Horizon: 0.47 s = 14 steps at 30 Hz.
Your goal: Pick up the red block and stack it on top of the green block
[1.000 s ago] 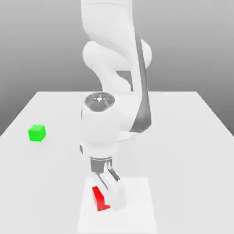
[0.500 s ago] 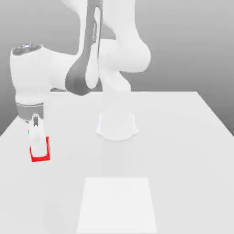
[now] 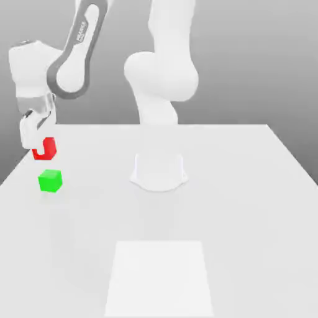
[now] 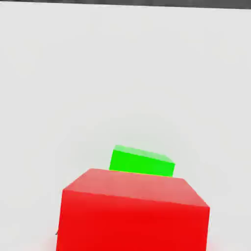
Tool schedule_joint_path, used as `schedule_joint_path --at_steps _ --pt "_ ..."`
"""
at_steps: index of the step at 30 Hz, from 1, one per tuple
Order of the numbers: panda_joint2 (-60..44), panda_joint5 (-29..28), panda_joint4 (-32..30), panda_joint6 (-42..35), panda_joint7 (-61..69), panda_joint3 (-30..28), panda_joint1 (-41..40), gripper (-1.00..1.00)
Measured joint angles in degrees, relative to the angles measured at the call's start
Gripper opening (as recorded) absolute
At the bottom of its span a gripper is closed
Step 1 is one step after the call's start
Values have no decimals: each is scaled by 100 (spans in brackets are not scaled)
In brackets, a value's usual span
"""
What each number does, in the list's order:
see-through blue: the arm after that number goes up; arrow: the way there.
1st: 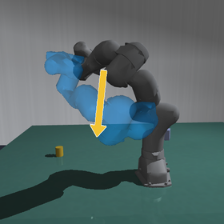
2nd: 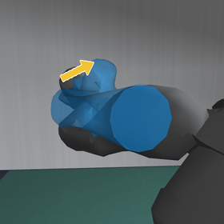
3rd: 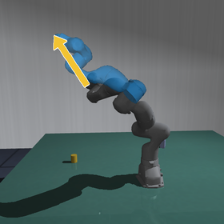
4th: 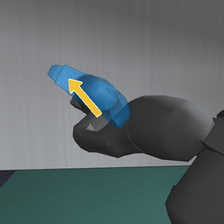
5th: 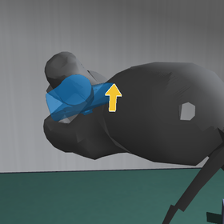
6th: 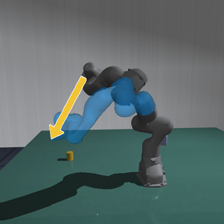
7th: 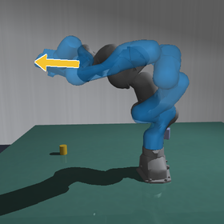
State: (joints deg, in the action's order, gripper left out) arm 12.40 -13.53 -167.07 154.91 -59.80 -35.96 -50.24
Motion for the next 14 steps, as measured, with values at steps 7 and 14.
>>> schedule_joint_path --at_steps 7,14 --pt "-679 1114 -9 491 764 -273 583 -100" --pt "-1230 2082 17 920 1435 -325 917 -100"
